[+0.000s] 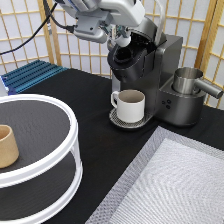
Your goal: Make coffee
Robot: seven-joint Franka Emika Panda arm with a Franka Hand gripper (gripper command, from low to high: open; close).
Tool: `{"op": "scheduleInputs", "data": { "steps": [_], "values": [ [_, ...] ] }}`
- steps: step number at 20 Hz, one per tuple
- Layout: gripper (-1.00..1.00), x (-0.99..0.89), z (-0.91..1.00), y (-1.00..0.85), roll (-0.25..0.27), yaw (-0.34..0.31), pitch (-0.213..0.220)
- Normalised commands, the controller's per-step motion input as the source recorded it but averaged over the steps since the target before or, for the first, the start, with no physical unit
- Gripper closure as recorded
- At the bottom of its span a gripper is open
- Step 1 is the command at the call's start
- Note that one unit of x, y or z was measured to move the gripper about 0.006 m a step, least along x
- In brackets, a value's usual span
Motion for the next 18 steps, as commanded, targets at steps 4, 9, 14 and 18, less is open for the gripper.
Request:
{"op": "scheduleInputs", "data": {
  "steps": [4, 9, 14, 18],
  "values": [
    [1.00, -0.01, -0.18, 0.05, 0.001, 0.000, 0.117],
    [1.00, 0.00, -0.17, 0.04, 0.000, 0.000, 0.111],
    [1.00, -0.01, -0.12, 0.08, 0.000, -0.002, 0.090],
    [1.00, -0.12, -0.06, 0.25, 0.000, -0.007, 0.063]
  ]
}}
